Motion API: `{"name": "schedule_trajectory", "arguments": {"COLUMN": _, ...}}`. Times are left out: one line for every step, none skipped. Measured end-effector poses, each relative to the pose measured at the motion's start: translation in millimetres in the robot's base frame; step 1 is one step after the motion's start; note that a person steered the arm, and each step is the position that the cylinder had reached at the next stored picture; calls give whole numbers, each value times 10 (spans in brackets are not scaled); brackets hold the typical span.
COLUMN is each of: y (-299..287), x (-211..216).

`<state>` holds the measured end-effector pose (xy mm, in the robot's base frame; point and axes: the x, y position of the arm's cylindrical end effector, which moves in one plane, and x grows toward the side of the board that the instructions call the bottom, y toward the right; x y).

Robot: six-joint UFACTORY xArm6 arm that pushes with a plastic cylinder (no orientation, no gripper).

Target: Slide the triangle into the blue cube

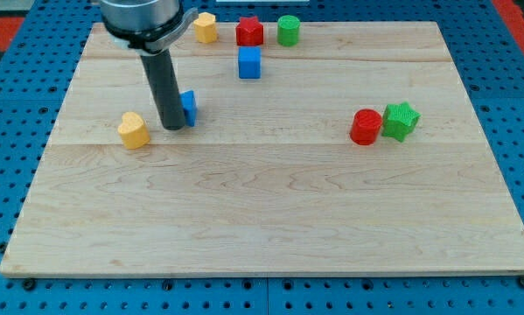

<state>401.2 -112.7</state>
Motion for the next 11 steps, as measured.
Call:
{"name": "schedule_trajectory", "arguments": {"y": 53, "x": -263}}
{"name": "schedule_trajectory", "arguments": {"y": -246, "x": -276}}
{"name": "schedule_trajectory", "arguments": {"y": -23, "x": -305}}
{"name": "schedule_trajectory", "arguments": {"y": 52, "x": -459}}
{"name": "schedule_trajectory", "arguments": {"y": 9, "x": -653}}
{"name": "schedule_trajectory", "arguments": {"y": 144, "x": -703}}
{"name": "schedule_trajectory", "arguments": {"y": 148, "x": -795}}
{"name": "schedule_trajectory", "arguments": {"y": 132, "x": -945}}
{"name": "schedule_trajectory", "arguments": {"y": 345, "x": -977}}
{"name": "schedule_trajectory", "arguments": {"y": 545, "x": -905}}
{"name": "schedule_trajectory", "arguments": {"y": 498, "x": -779}}
